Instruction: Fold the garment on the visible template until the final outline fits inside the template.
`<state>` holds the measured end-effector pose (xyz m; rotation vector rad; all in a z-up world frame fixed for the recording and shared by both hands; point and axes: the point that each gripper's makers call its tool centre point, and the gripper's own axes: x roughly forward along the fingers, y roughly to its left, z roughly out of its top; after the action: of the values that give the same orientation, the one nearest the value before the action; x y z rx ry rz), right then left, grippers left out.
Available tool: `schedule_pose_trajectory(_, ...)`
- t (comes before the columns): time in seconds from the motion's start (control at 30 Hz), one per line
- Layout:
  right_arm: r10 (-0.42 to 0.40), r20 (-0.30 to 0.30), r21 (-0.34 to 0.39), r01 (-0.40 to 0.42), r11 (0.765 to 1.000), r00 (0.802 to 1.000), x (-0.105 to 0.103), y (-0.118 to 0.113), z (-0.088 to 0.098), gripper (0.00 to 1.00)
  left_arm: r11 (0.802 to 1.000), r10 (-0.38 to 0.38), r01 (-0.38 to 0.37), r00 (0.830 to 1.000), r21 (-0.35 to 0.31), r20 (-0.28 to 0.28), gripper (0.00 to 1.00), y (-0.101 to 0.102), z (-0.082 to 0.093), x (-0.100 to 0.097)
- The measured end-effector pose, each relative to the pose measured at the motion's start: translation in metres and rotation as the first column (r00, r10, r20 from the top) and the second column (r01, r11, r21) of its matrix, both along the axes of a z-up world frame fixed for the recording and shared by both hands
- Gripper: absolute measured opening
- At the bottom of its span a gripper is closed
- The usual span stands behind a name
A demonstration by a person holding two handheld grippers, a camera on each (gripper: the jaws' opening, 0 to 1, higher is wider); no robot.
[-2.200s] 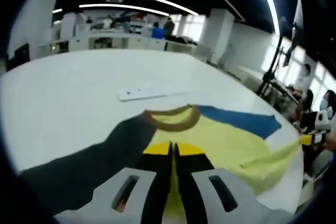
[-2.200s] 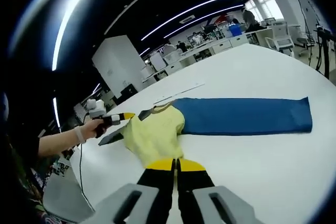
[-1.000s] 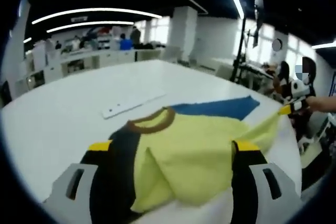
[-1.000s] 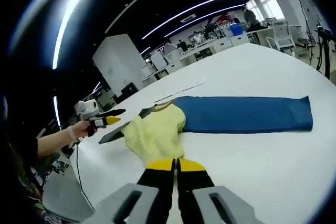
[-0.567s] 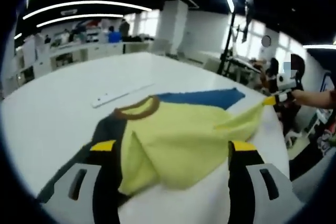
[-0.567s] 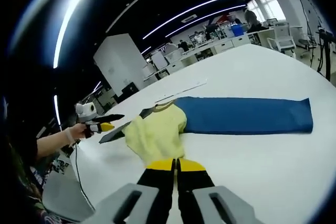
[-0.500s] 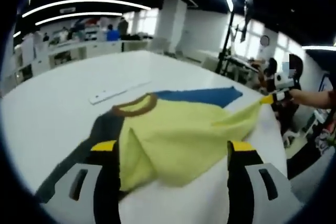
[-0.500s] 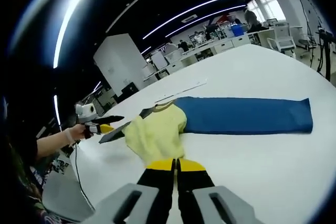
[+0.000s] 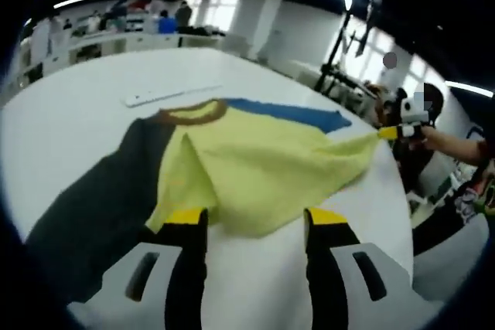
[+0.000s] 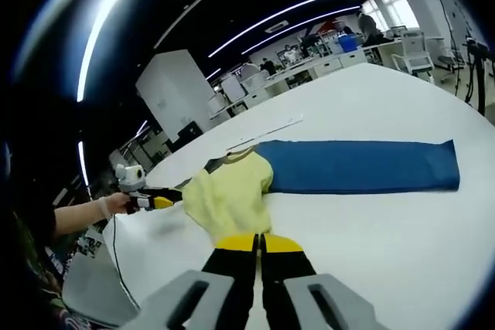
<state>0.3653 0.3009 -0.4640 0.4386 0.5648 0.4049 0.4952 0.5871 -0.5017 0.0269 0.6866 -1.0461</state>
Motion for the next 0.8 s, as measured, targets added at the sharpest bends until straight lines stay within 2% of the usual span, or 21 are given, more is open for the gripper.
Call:
schedule_pose_trajectory(0.13, 0.001, -0.003, 0.001, -0.001, 1.0, 1.0, 0.0, 0.0, -0.001, 0.0, 1.0, -0.009, 0.009, 1.0, 0.006, -0.002, 0.44, -0.001, -0.005, 0.002)
schedule_pose_trajectory(0.23, 0.001, -0.006, 0.001, -0.001, 1.0, 1.0, 0.0, -0.001, -0.002, 0.0, 1.0, -0.005, 0.004, 1.0, -0.019, -0.017, 0.4, -0.001, -0.004, 0.005)
schedule_pose_trajectory(0.37, 0.001, -0.007, -0.001, -0.001, 1.0, 1.0, 0.0, -0.001, -0.002, 0.0, 0.999, -0.018, 0.018, 1.0, -0.044, -0.014, 0.34, -0.003, 0.0, 0.005)
schedule_pose_trajectory(0.5, 0.0, -0.008, -0.002, 0.0, 1.0, 1.0, 0.0, -0.001, -0.002, 0.0, 0.999, -0.023, 0.022, 1.0, -0.042, -0.016, 0.27, -0.002, 0.001, 0.005)
schedule_pose_trajectory(0.73, 0.0, -0.008, -0.001, 0.0, 1.0, 1.0, 0.0, -0.001, -0.002, 0.0, 0.999, -0.023, 0.021, 0.999, -0.045, -0.045, 0.17, 0.005, -0.001, -0.001)
schedule_pose_trajectory(0.8, -0.001, -0.008, -0.001, 0.001, 1.0, 1.0, 0.0, -0.001, -0.002, 0.0, 0.999, -0.012, 0.009, 0.998, -0.046, -0.062, 0.12, 0.008, -0.003, -0.002)
